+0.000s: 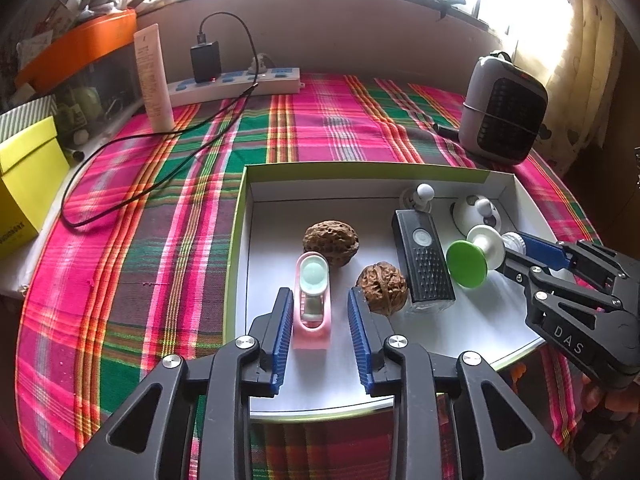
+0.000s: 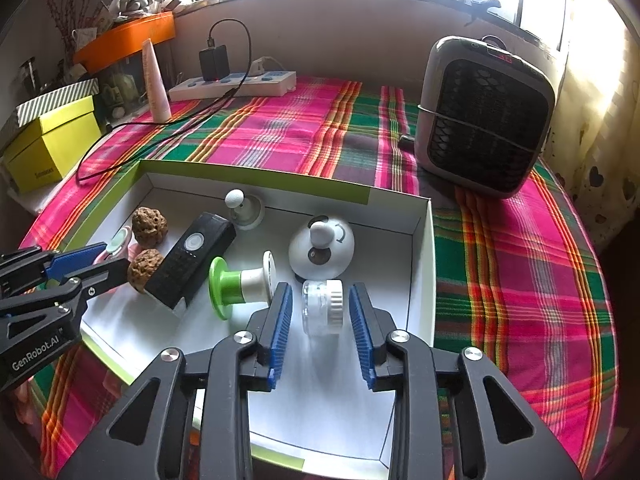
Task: Organize objects
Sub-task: 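Lower both grippers into the tray and open them to release the clip and jar, then withdraw both grippers from the tray toward the objects beside it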
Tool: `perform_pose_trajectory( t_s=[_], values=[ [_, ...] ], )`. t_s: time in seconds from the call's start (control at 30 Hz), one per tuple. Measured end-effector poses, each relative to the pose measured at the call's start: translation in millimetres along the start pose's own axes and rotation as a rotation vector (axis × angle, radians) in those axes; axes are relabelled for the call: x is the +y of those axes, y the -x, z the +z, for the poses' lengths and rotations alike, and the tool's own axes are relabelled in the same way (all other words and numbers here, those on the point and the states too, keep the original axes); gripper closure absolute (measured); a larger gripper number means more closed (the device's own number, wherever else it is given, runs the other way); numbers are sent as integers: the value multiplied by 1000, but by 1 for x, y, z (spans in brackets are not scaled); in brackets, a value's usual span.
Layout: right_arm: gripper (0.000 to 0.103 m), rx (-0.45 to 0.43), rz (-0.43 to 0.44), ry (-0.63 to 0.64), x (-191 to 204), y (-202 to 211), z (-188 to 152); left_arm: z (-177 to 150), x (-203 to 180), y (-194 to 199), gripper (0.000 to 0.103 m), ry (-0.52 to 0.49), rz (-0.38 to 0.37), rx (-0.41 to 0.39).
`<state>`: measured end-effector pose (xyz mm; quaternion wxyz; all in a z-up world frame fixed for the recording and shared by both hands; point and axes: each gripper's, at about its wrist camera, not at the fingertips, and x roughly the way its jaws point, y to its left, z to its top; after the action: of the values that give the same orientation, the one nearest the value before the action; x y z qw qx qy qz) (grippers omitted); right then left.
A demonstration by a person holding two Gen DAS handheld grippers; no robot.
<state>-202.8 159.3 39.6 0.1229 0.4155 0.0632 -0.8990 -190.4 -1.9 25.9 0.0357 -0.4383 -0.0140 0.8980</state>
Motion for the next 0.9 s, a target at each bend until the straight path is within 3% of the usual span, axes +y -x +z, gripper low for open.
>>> perform_pose_trajectory(
  t_s=[0.27,0.4,0.9],
  values=[
    [71,-8,-6,1,2,6,-2,-2,-3,4,68,-11,9,-10],
    [60,-16,-6,-2,4,10,-3,-3,-4,9,63,-14,27,-27],
    [60,-63,-19,-3,13,31,-9,-13,-6,35,62,-31,69,-104]
  ],
)
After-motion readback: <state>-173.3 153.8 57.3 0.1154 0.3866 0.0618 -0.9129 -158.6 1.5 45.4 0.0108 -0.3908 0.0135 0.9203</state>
